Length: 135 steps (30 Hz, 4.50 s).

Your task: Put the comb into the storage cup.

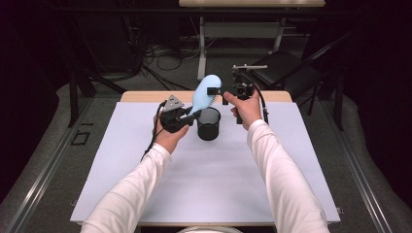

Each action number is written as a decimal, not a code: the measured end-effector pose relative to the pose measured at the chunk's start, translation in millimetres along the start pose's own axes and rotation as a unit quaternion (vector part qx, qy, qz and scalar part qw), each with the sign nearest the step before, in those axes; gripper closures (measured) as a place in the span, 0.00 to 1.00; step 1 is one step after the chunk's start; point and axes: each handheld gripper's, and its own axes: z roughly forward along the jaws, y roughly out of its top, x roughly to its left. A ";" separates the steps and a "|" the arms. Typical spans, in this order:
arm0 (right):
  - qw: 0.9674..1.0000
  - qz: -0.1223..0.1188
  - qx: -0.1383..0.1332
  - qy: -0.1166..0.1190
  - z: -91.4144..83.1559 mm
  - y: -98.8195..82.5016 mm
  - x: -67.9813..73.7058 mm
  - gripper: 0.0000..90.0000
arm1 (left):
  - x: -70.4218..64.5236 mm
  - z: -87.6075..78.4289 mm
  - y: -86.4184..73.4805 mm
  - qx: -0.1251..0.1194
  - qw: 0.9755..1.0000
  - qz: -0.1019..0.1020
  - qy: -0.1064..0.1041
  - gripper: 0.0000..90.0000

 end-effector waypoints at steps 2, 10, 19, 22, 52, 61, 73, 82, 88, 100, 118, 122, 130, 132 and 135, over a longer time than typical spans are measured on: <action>1.000 0.000 0.001 0.004 1.3 -0.6 1.2 0.08 | -0.9 0.1 0.2 0.000 1.000 0.000 0.000 0.77; 1.000 0.007 0.004 0.021 7.5 -2.4 2.5 0.13 | -0.2 -0.6 0.5 -0.001 1.000 -0.001 -0.002 0.77; 0.999 0.014 0.008 0.042 19.0 -5.1 6.6 0.16 | 0.2 -2.6 0.9 -0.003 1.000 0.000 -0.003 0.77; 0.999 0.009 0.013 0.046 21.7 -5.3 9.2 0.16 | -0.1 -2.3 0.2 -0.003 1.000 0.000 -0.004 0.77; 0.996 0.025 0.003 0.087 19.1 -4.8 4.4 0.40 | 1.1 3.1 -11.0 0.008 1.000 0.001 -0.012 0.77; 0.996 0.025 0.007 0.083 18.4 -5.6 5.2 0.44 | 1.2 2.8 -11.5 0.011 1.000 0.003 -0.011 0.77; 0.993 0.043 0.020 0.104 18.7 -6.3 3.1 0.48 | 1.0 2.4 -11.7 0.012 1.000 0.006 -0.011 0.77; 0.991 0.064 0.014 0.112 17.4 -6.0 2.4 0.51 | 1.1 2.1 -12.1 0.010 1.000 0.006 -0.013 0.77; 0.990 0.079 0.019 0.117 17.9 -6.6 1.4 0.51 | 1.6 1.4 -12.2 0.011 1.000 0.009 -0.013 0.77; 0.986 0.113 0.032 0.118 15.3 -5.7 -1.3 0.54 | 0.5 1.7 -11.8 0.007 1.000 0.007 -0.016 0.77; 0.982 0.138 0.033 0.123 14.6 -5.1 -2.9 0.56 | 0.7 0.5 -11.1 0.000 1.000 0.007 -0.012 0.76; 0.981 0.145 0.034 0.125 14.6 -5.2 -4.0 0.56 | -0.1 0.5 -10.9 -0.002 1.000 0.007 -0.012 0.75; 0.979 0.153 0.029 0.129 16.2 -6.6 -4.8 0.56 | -1.2 1.2 -12.4 0.002 1.000 0.010 -0.008 0.67; 0.979 0.154 0.024 0.128 16.8 -8.1 -5.7 0.56 | -1.2 1.0 -13.1 0.001 1.000 0.009 -0.006 0.64; 0.979 0.158 0.018 0.125 16.9 -10.1 -8.1 0.56 | 0.1 0.7 -13.7 0.002 1.000 0.006 0.001 0.58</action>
